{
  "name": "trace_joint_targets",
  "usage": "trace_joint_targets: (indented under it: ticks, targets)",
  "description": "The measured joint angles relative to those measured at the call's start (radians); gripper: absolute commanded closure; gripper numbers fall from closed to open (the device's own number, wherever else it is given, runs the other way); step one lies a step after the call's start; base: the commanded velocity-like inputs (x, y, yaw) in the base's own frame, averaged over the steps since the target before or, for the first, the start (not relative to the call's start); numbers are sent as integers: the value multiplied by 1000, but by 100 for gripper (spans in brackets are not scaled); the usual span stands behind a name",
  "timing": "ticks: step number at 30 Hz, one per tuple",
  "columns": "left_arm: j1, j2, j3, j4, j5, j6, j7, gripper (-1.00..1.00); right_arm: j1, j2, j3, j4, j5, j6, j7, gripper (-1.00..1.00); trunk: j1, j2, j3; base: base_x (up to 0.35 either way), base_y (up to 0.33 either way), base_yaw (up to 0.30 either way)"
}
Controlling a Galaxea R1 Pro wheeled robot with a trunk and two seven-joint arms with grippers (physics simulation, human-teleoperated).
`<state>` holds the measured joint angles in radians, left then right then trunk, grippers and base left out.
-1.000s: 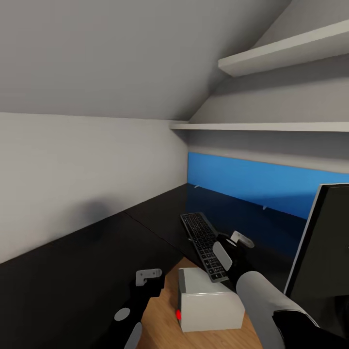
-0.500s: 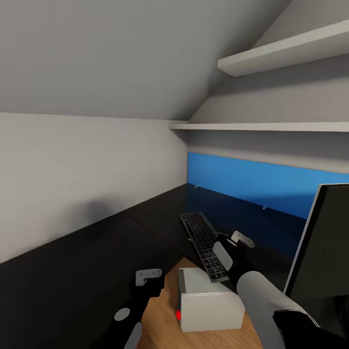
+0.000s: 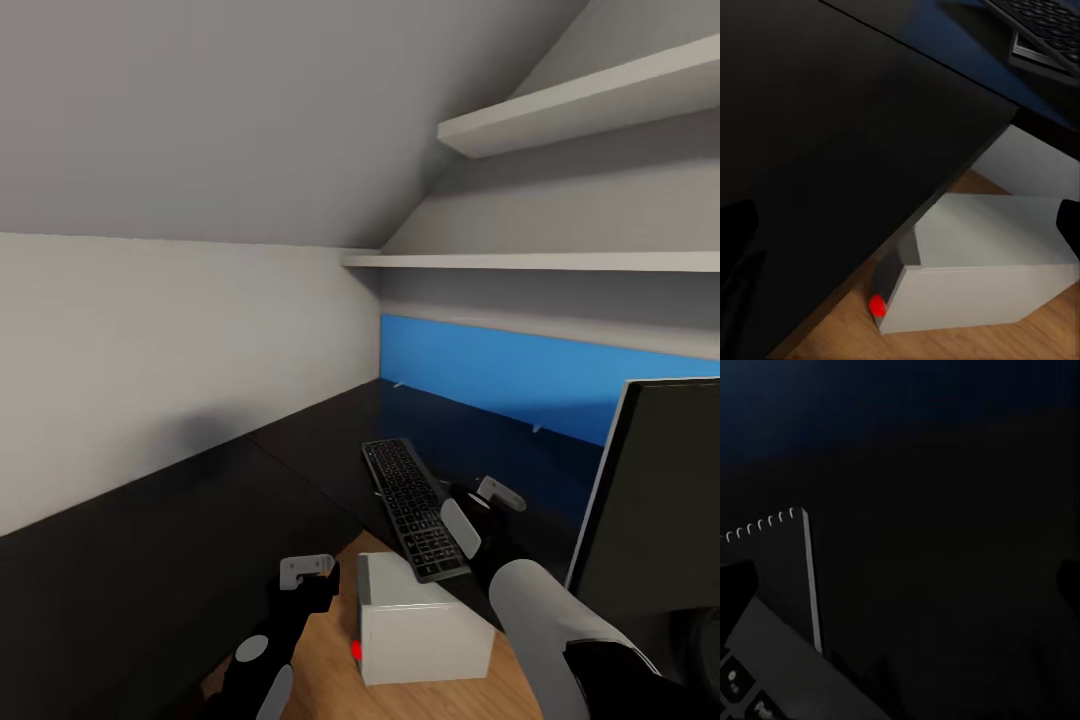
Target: In the bedroom, organize the workspace by keeping the computer under the desk, ensuring the monitor is on the desk, placing the keyboard on the desk next to the monitor, placing the mouse on the desk next to the keyboard, moving the folder from the swivel chair onto the desk next to the mouse, stacking the notebook on top of the folder with the pen on top of the notebook, and positioning the swivel chair next to the desk.
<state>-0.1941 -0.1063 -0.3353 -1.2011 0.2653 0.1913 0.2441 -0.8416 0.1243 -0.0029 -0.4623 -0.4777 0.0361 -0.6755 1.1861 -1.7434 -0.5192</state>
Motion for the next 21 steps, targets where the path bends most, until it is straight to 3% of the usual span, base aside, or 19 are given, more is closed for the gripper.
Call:
trace_joint_targets:
  ticks: [13,21]
  targets:
    - [0,0,0,0,0,0,0,-100,1,-1,-1,4,-10,3,44,-100,0,0,0,0,-15,0]
    - [0,0,0,0,0,0,0,-100,1,-4,-1,7,-91,17,129,-100,0,0,0,0,-1,0]
